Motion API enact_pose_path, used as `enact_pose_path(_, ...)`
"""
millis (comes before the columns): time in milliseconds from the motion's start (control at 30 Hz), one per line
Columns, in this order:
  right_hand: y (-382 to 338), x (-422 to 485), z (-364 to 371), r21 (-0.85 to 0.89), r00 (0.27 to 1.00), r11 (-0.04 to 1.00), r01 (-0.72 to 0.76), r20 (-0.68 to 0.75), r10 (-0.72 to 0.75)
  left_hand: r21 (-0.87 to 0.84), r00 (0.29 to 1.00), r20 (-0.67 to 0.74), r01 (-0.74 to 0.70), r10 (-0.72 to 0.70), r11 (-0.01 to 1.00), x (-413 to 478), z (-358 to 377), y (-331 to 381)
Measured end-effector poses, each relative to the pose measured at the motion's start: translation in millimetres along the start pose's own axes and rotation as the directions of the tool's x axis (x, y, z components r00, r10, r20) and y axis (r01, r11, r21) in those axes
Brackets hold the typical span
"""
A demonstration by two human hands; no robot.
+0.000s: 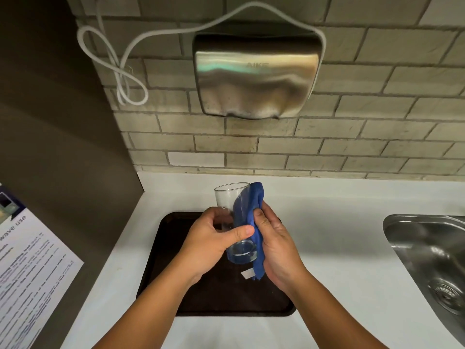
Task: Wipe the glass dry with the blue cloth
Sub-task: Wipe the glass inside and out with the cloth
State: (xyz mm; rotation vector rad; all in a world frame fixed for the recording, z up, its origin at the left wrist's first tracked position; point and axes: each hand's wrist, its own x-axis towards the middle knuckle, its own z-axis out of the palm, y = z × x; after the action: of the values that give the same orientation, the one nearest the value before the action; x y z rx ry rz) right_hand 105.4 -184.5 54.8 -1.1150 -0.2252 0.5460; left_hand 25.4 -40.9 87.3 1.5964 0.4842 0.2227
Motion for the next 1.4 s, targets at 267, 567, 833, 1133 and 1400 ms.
enact_pose_path(267,7,-3,-11,0.144,0.987,0.977,-0.158,0.052,0.152,-0.063,0.988,0.069,-0.136,0.14,0.989,-3,6,-2)
enact_pose_path(567,13,3,-17,0.317,0.956,0.903,-0.291,0.134,0.261,-0.018,0.964,0.083,-0.253,0.254,0.967,-4,14,-12)
enact_pose_path(833,14,-3,-14,0.176,0.975,0.959,-0.22,0.058,0.213,-0.024,0.991,-0.017,-0.132,0.132,0.991,6,8,-24)
enact_pose_path(1133,4,-4,-7,0.087,0.994,0.991,-0.105,0.047,0.102,-0.164,0.988,-0.121,-0.112,0.093,0.98,8,7,-14)
enact_pose_path(1400,-4,-5,3,0.01,0.996,0.998,-0.064,0.057,0.064,-0.034,0.982,-0.134,-0.14,0.135,0.99,4,7,-10)
